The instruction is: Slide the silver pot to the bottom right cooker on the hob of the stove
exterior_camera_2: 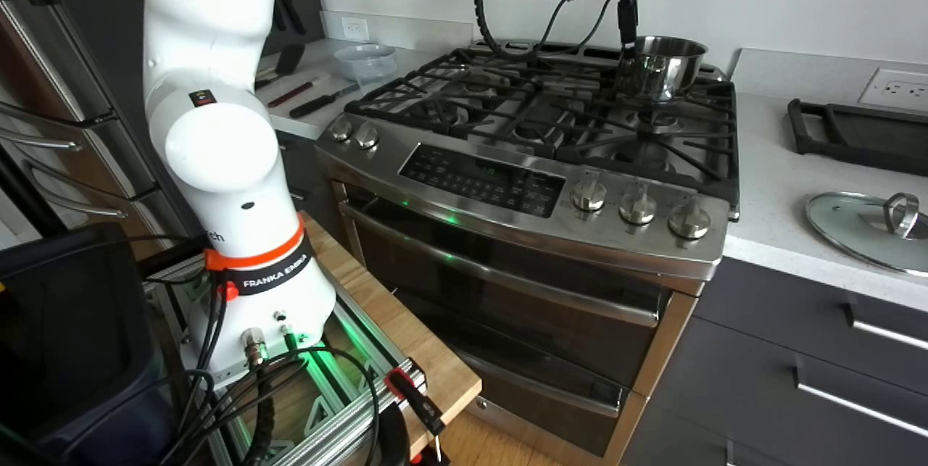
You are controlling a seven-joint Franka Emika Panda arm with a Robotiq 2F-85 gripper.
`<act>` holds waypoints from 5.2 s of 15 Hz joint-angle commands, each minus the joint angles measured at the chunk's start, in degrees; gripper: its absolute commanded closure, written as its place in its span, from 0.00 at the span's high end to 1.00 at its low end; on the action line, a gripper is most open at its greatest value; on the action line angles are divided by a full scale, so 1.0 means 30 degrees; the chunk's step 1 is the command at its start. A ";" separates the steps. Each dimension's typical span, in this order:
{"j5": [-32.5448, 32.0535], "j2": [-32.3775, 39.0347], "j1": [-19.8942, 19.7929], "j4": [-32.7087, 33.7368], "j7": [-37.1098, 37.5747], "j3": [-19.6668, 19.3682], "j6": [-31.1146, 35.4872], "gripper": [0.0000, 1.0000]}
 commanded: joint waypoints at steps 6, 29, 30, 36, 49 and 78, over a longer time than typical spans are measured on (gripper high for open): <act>0.1171 0.1825 0.0529 0.1745 0.0748 -0.0834 -0.0483 1.00; 0.0711 0.1191 0.0637 0.1297 0.1918 -0.1827 -0.1867 0.01; 0.0569 0.0968 0.0687 0.1063 0.1827 -0.1863 -0.1875 0.01; -0.0363 -0.0225 0.0774 -0.0819 0.0751 -0.1963 -0.0642 0.01; -0.1609 -0.4163 0.0650 -0.6623 0.1234 -0.2423 0.2142 0.01; -0.1980 -0.7958 -0.1853 -1.2267 0.0949 -0.2545 0.3361 0.01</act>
